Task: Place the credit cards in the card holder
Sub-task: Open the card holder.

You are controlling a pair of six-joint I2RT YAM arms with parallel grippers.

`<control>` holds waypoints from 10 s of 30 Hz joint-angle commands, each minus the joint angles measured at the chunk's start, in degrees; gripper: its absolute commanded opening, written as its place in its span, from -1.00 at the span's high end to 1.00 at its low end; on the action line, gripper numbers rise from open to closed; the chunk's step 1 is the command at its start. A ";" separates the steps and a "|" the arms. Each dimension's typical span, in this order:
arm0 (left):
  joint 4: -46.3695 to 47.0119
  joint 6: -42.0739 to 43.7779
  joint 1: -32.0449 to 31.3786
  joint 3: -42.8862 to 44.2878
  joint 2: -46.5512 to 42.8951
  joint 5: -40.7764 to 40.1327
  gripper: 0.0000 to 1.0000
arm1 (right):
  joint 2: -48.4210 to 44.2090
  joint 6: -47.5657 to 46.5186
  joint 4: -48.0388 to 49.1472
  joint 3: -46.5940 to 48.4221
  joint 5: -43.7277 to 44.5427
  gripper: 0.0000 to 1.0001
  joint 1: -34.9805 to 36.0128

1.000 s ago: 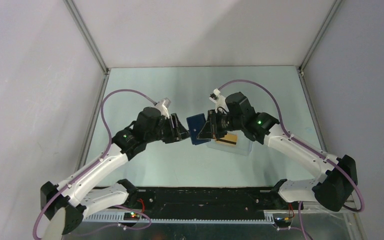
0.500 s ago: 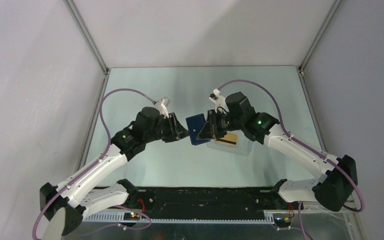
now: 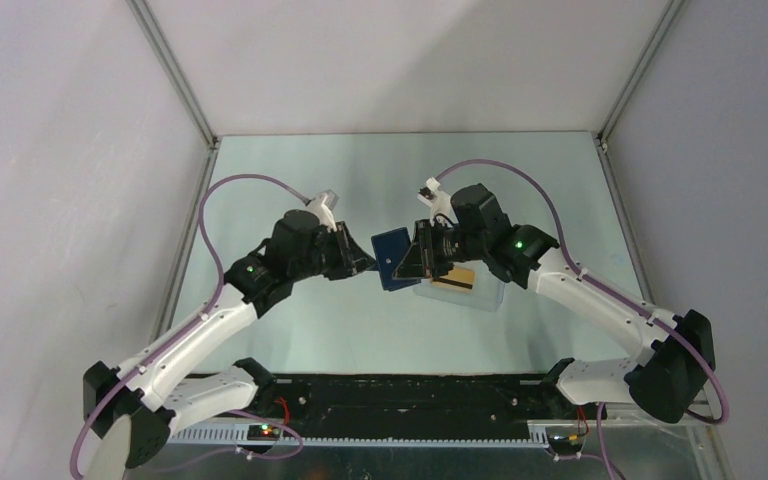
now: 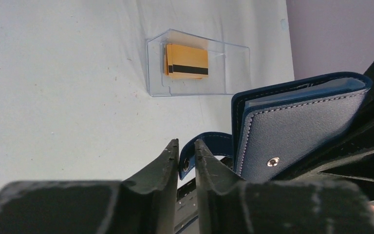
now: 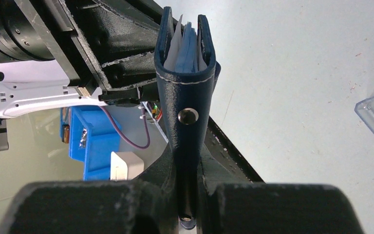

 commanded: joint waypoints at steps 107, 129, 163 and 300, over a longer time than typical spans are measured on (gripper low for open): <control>-18.85 23.64 0.09 29.95 -0.25 31.03 -0.66 | -13.51 -17.39 24.38 -8.95 -0.94 1.00 7.32; -0.79 10.02 9.89 7.60 -4.48 38.72 -0.79 | -19.08 6.39 31.34 -14.27 -26.74 1.00 -14.39; 10.35 3.66 4.15 6.03 -1.29 38.95 -0.34 | -17.02 9.02 33.57 -15.98 -27.81 1.00 -14.68; 16.20 4.42 -4.42 -5.70 -5.75 23.61 1.00 | -13.46 53.14 63.91 -23.40 -33.14 1.00 -15.39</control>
